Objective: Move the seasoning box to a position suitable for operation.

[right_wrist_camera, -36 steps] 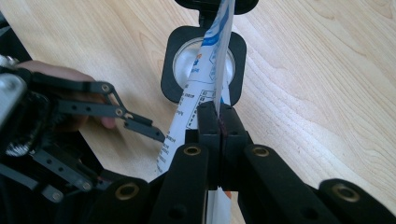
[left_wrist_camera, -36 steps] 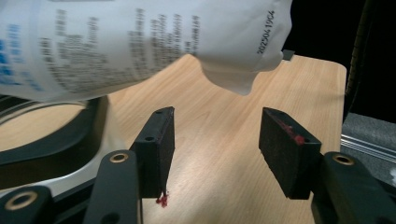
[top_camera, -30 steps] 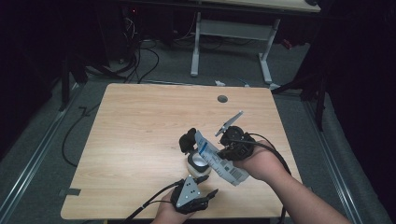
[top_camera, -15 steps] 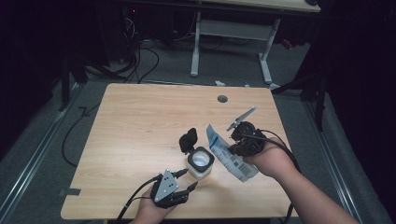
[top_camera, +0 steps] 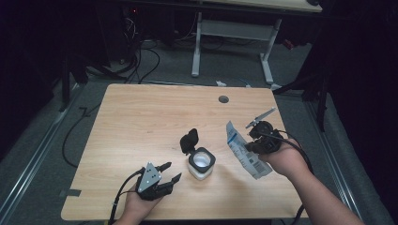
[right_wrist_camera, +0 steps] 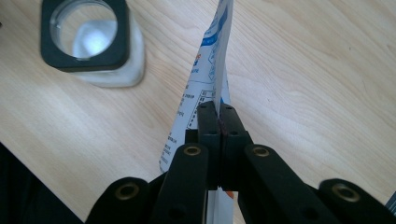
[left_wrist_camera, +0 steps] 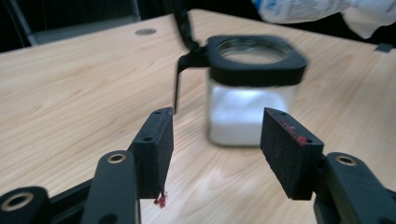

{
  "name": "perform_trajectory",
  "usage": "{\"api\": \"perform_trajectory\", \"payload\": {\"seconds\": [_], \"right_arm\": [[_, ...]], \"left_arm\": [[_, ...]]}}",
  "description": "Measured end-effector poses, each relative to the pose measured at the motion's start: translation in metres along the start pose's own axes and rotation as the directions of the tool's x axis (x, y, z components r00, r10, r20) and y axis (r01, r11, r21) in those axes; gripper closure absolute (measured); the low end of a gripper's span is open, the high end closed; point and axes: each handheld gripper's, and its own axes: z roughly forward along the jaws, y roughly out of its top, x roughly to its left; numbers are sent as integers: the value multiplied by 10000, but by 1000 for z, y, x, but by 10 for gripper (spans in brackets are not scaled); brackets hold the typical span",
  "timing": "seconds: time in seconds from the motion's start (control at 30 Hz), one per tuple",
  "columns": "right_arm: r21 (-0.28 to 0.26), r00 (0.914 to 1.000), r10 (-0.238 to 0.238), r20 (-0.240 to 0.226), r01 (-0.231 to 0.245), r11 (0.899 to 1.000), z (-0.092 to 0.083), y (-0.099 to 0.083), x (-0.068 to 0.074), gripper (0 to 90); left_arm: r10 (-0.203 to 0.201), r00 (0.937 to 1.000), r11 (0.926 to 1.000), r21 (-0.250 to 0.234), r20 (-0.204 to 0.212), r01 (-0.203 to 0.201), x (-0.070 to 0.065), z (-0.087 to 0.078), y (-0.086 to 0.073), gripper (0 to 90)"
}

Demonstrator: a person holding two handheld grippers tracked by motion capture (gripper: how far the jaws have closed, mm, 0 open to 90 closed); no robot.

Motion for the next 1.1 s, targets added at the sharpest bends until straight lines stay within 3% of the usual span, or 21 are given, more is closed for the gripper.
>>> {"api": "perform_trajectory", "payload": {"seconds": [0.23, 0.33, 0.53, 0.7, 0.83, 0.97, 1.1], "right_arm": [[22, 9990, 432, 96, -432, 9991, 13, -17, -14, 900], [-123, 9979, 642, 76, -641, 9979, 17, -23, -18, 900], [-818, 9944, 1060, -36, -1059, 9910, 23, -34, -23, 900], [-1409, 9929, 1185, -124, -1191, 9828, 27, -43, -25, 900], [-2063, 9905, 1355, -247, -1377, 9688, 28, -52, -27, 900], [-2735, 9879, 1520, -318, -1548, 9493, 28, -63, -28, 900], [-3381, 9856, 1644, -400, -1682, 9259, 30, -73, -29, 900]], "left_arm": [[-299, 9966, 9995, -125, -764, 290, 30, -16, -2, 440], [-678, 9933, 9975, -250, -937, 658, 42, -23, -4, 440], [-1218, 9827, 9923, -389, -1394, 1175, 61, -32, -7, 440], [-1365, 9770, 9905, -380, -1637, 1320, 70, -36, -10, 440], [-1484, 9730, 9888, -401, -1769, 1435, 74, -39, -12, 440], [-1638, 9694, 9864, -423, -1831, 1587, 76, -42, -13, 441], [-1607, 9699, 9870, -385, -1829, 1562, 76, -41, -14, 441]]}}
